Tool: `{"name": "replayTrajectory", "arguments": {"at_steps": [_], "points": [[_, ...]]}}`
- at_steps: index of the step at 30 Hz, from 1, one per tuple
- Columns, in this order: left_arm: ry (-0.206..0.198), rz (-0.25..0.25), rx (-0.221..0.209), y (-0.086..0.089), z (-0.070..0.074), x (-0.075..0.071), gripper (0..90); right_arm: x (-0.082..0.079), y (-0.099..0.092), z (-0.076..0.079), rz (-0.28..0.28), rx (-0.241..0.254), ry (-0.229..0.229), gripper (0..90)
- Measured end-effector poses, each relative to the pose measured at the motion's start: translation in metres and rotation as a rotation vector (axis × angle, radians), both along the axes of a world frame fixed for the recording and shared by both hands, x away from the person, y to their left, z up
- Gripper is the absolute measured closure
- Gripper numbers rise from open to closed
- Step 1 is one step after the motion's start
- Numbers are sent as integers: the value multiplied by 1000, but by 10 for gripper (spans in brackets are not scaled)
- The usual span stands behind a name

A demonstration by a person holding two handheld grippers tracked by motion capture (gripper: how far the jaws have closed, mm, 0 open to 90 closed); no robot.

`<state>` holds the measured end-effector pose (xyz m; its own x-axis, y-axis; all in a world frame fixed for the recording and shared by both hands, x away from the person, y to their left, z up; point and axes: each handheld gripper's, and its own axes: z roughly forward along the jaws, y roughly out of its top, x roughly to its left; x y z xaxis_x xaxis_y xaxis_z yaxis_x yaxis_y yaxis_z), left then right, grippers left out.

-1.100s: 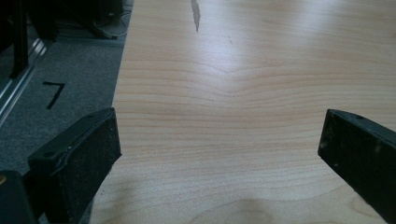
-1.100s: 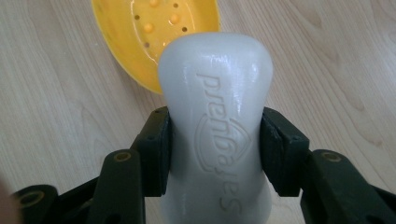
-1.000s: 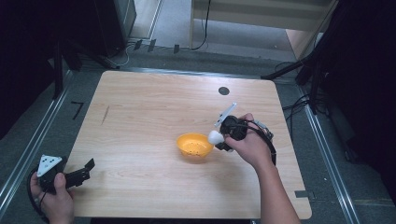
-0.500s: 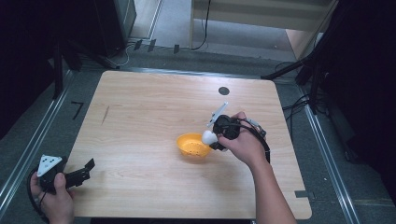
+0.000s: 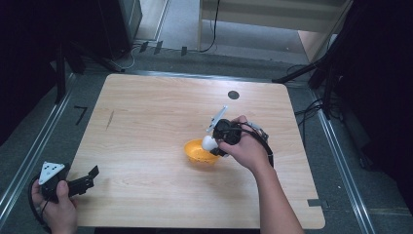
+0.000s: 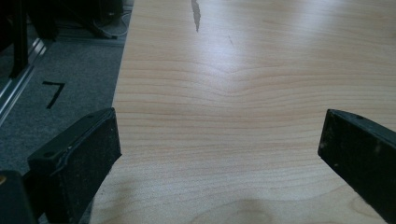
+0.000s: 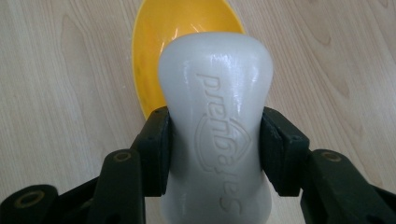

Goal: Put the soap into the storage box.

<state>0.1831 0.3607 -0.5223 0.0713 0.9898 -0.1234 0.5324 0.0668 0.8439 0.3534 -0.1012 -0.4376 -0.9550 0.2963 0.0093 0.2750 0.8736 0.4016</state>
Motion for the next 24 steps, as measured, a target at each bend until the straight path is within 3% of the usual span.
{"name": "replayTrajectory", "arguments": {"at_steps": [20, 24], "points": [[-2, -1, -2, 0, 0, 0, 0, 4, 30, -6, 89, -13, -9, 508], [-3, 0, -3, 0, 0, 0, 0, 5, 34, -10, 100, -38, -8, 508]]}}
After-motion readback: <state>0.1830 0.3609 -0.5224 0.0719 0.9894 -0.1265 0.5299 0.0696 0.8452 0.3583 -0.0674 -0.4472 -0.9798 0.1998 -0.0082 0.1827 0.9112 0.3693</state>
